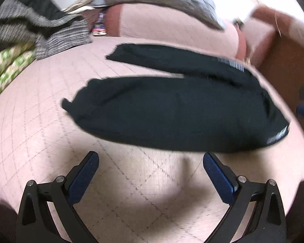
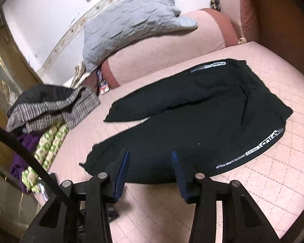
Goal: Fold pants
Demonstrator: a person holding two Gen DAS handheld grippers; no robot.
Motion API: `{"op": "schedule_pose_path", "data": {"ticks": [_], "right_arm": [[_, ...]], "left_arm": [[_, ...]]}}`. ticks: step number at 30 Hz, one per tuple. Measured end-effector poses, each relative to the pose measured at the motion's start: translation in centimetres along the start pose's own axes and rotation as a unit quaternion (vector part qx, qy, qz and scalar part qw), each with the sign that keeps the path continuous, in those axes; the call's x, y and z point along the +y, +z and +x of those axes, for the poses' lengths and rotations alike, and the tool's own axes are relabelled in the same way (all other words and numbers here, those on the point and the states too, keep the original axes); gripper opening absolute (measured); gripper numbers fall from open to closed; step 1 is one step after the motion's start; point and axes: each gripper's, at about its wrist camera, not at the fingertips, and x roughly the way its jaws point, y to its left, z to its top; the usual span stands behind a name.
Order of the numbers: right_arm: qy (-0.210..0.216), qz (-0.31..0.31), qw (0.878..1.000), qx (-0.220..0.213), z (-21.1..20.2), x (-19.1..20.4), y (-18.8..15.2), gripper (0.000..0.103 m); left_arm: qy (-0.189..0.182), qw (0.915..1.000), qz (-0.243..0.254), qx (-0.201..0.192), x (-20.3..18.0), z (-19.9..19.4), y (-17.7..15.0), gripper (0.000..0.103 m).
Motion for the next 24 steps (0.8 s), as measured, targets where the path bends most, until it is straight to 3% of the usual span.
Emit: {"op": "schedule_pose_path", "data": {"ticks": [5,10,14,17,20,24], "right_arm": [[0.035,0.047,0.997,-0.044,-2.1,-0.8,1.9,0.047],[0.058,0.054,0.995,-0.056,-3.8,-0.7,3.9,0.050],[0.063,0.047,0.993,-0.093,-5.4,0.2,4.7,0.053],[0.072,0.036,0.990,-0.115,-6.3,1.5,4.7,0.053],[0.058,0.004,0.989,-0.139,-7.3,3.3,4.2,0.054],[0.043,-0.045,0.984,-0.167,-7.7,5.7,3.0,0.060]], "left_arm": [[0.019,0.9994,-0.028,-0.009,0.4,-1.4,2.2,0.103],[-0.010,0.9988,-0.045,-0.019,-1.1,-3.3,4.2,0.103],[-0.032,0.9972,-0.060,-0.032,-3.9,-4.7,5.8,0.103],[0.012,0.9988,-0.046,0.012,-6.7,-3.0,6.5,0.103],[0.027,0.9969,-0.038,0.064,-9.0,-0.9,6.4,0.103],[0.040,0.9954,-0.018,0.085,-11.8,0.4,6.2,0.103]]}}
